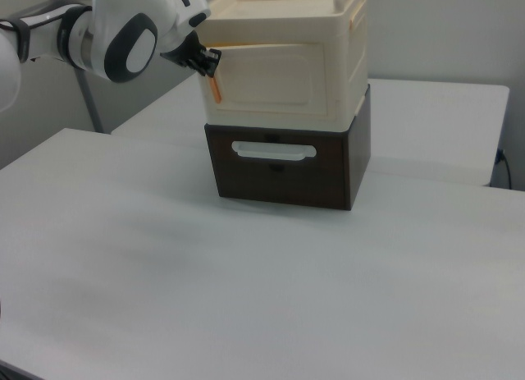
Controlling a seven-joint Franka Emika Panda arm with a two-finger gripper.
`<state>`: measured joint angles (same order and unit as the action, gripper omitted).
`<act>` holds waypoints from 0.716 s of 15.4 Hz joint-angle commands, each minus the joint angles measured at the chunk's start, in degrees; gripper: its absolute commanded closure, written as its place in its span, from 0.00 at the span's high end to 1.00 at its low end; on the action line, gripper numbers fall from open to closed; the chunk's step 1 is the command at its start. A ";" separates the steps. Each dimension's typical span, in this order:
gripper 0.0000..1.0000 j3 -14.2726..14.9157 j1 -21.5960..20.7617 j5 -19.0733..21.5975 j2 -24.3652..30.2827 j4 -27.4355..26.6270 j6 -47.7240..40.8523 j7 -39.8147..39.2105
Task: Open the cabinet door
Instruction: 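Close the gripper on the orange handle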
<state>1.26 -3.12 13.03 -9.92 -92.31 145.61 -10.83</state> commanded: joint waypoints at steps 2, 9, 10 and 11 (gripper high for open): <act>0.00 0.32 2.95 0.16 1.31 -2.61 -3.22 -2.18; 0.01 0.32 4.61 0.07 2.45 -2.61 -6.55 -2.61; 0.05 0.32 5.40 0.07 2.80 -2.61 -7.87 -3.57; 0.11 0.32 6.19 0.07 3.15 -2.61 -9.80 -4.45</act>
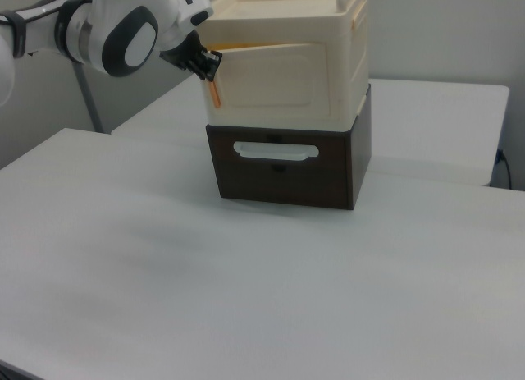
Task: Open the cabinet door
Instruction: 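Pull the handle to swing the cream door open on its hinge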
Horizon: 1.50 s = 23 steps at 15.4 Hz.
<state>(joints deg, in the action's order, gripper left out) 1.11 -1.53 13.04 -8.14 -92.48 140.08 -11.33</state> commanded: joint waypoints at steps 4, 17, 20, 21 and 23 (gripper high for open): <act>0.58 0.47 7.41 0.05 3.21 -2.44 -12.36 -7.74; 1.00 1.26 20.06 0.05 6.29 -1.74 -23.89 -9.32; 1.00 1.26 22.70 0.05 6.82 -1.74 -23.98 -9.76; 1.00 1.35 23.58 0.05 6.82 -1.74 -24.33 -10.11; 1.00 1.35 24.99 -0.21 7.34 -1.74 -24.51 -10.20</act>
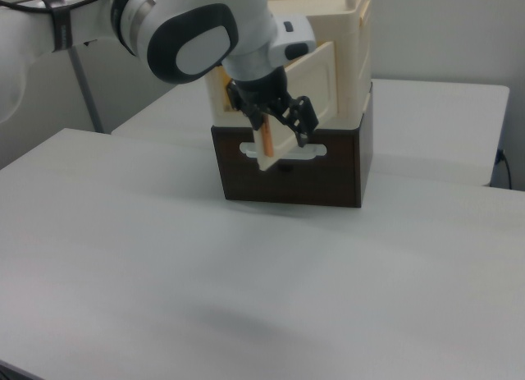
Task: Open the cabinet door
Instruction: 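Pull the handle to swing the cream door open on its hinge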
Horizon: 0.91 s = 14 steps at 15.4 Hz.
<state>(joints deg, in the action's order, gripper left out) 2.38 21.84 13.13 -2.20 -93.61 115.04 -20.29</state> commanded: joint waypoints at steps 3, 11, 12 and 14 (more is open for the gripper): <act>1.00 0.17 2.94 -2.22 1.49 -0.52 0.36 -1.24; 1.00 0.52 4.27 -8.38 3.95 5.73 -14.40 -0.54; 1.00 0.43 3.66 -8.38 4.83 5.55 -15.53 -0.02; 1.00 0.35 1.90 -8.30 6.06 5.55 -20.09 3.04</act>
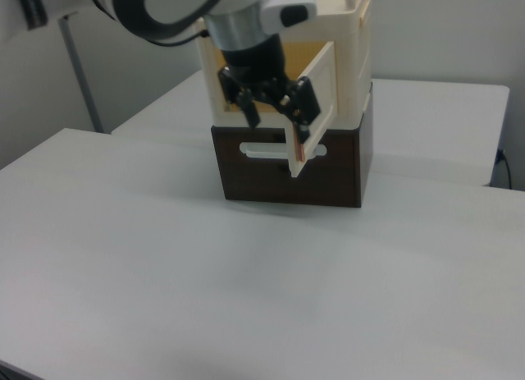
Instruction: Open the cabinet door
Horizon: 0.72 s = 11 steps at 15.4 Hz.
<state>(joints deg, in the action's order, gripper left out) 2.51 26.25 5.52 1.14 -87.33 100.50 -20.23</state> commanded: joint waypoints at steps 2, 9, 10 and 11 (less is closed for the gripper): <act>1.00 0.04 -4.79 -0.68 4.12 -0.65 -7.86 6.94; 1.00 0.31 -18.32 -0.68 4.13 -2.14 -9.63 21.71; 1.00 0.39 -19.73 -0.68 3.87 -2.49 -9.45 22.51; 1.00 0.39 -20.96 -0.68 3.52 -2.75 -9.45 22.69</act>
<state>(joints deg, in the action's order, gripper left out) 2.02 9.50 5.52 4.80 -88.19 90.88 -0.39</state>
